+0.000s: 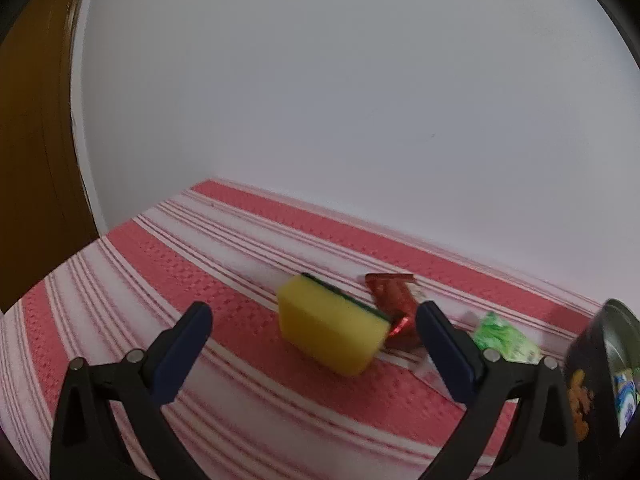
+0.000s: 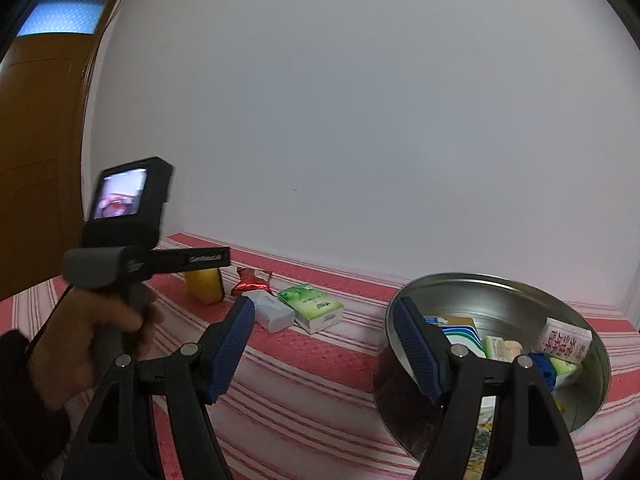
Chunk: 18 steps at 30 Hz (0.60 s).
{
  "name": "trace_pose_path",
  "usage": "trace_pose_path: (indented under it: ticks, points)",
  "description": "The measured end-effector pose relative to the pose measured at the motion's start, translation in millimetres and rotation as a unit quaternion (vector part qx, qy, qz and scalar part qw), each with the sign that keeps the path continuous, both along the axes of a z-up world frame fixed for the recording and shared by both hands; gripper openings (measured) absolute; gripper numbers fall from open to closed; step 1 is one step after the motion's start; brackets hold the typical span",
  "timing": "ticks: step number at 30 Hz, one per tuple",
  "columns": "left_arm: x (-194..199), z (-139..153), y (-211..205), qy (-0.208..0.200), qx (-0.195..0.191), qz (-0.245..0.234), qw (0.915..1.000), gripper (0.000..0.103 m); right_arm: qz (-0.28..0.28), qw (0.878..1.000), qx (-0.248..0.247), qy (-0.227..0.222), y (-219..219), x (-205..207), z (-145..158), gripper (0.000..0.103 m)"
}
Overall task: Organize objects
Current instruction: 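Move the left gripper to the yellow sponge and grasp it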
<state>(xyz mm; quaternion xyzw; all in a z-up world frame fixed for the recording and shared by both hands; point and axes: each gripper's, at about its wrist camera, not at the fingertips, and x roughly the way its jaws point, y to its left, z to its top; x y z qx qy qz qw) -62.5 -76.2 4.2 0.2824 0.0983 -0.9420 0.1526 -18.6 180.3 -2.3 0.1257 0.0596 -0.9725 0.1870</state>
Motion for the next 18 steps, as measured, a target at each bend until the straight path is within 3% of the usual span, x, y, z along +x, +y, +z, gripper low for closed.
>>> trace_pose_path:
  ticks: [4, 8, 13, 16, 18]
  points:
    - [-30, -16, -6, -0.048, 0.005, 0.01, 0.9988, 0.101, 0.002, 1.0, -0.009, -0.016, 6, -3, -2, 0.074]
    - [-49, -31, -16, -0.088, 0.047, 0.002, 0.995, 0.093, 0.007, 1.0, -0.008, -0.02, 6, -2, -4, 0.074]
    - [-58, -44, -24, -0.11, 0.098, -0.021, 0.9889, 0.085, 0.012, 1.0, 0.002, -0.028, 3, -4, -7, 0.074]
    - [-58, -42, -22, -0.105, 0.103, -0.037, 0.9885, 0.068, 0.016, 0.999, 0.005, -0.038, 2, -5, -6, 0.074]
    - [-56, -42, -21, -0.102, 0.105, -0.05, 0.9881, 0.066, 0.02, 0.999, 0.01, -0.046, 0, -8, -7, 0.074]
